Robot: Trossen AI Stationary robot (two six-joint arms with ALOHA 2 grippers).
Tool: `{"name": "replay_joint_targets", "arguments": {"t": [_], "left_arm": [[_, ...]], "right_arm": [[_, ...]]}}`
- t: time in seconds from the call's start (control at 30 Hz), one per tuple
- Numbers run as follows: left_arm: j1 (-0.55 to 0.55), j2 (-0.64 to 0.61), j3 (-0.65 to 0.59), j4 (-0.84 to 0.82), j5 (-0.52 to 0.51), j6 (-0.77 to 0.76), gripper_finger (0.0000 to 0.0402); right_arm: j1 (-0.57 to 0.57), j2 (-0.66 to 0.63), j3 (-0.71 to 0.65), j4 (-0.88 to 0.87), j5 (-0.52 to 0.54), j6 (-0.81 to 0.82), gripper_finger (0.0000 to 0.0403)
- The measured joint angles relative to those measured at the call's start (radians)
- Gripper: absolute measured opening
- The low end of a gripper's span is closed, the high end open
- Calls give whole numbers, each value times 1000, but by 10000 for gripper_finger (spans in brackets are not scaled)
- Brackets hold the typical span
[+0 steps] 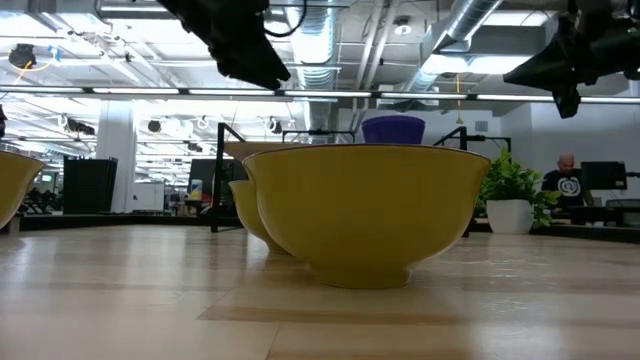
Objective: Pick & Place Mini bowls
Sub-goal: Stack the blue bowl on the blue bowl on the shelf
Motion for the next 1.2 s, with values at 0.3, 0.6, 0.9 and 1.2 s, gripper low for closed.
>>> {"name": "replay_joint_targets", "arguments": {"t": [0.3,0.6,0.9,1.2], "left_arm": [[-20,74,69,-159,30,-182,285],[-20,80,70,-228,31,-353,285],[25,94,69,-229,154,-505,285],[46,142,69,-222,240,-579,285]], "right_arm": [[0,-56,-20,0,-1,-14,0],[0,-45,-20,-23,-1,0,0],[-1,-45,-20,-18,0,-4,0],[-2,-45,-20,-29,0,-6,0]]}}
